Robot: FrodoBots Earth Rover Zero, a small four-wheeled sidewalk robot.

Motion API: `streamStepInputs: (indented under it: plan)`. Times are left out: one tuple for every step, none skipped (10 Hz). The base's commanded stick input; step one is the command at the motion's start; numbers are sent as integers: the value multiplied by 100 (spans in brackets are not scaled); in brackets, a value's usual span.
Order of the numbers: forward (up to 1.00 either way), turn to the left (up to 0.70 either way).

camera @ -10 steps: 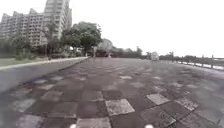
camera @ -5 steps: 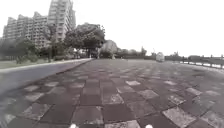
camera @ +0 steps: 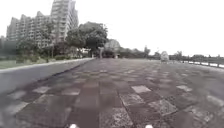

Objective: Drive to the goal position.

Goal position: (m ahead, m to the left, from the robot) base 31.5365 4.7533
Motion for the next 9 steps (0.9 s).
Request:
streamStepInputs:
  plan:
    - [100,0]
    - [100,0]
    - [100,0]
    - [100,0]
    - [100,0]
    - [100,0]
    - [100,0]
    - [100,0]
    - [100,0]
